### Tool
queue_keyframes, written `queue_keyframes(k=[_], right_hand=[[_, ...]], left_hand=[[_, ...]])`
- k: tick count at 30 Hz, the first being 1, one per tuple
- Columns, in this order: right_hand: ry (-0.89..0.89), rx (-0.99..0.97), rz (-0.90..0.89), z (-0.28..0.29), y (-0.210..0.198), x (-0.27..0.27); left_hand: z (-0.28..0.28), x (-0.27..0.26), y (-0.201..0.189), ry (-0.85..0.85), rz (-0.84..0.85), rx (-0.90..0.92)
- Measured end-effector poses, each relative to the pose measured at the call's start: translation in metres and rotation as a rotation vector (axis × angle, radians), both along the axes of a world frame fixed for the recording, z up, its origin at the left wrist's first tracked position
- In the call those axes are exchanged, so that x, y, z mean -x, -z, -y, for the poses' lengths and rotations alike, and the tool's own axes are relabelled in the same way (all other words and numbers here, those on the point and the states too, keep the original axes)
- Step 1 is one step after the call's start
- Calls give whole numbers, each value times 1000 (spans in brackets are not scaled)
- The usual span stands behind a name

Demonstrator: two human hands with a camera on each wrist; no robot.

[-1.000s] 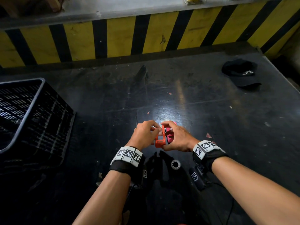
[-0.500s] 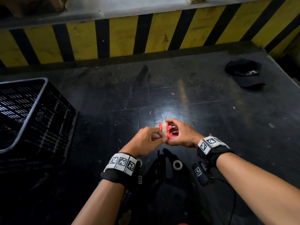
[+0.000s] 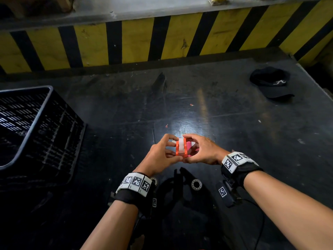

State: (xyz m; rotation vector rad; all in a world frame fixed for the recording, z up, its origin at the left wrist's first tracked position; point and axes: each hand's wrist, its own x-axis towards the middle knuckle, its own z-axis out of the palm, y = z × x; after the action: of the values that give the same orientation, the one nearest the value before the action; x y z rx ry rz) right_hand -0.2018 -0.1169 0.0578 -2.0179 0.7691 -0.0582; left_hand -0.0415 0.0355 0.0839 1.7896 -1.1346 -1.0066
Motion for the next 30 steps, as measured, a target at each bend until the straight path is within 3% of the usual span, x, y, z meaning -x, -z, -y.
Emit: queue_keyframes(k=[15,18,22,30], right_hand=[[-107,-202,-63,0,17,2],[-125,-66,-115,12,22,0],[-23,179,-182,37,38,3],[-75,216,-356,52,86,6]], left_hand=[[5,-4,30,122,131,-77],[13,-11,44,87,193,-84],[29,-20,70,42,239,-102],[49,-25,120,36,276,-140]])
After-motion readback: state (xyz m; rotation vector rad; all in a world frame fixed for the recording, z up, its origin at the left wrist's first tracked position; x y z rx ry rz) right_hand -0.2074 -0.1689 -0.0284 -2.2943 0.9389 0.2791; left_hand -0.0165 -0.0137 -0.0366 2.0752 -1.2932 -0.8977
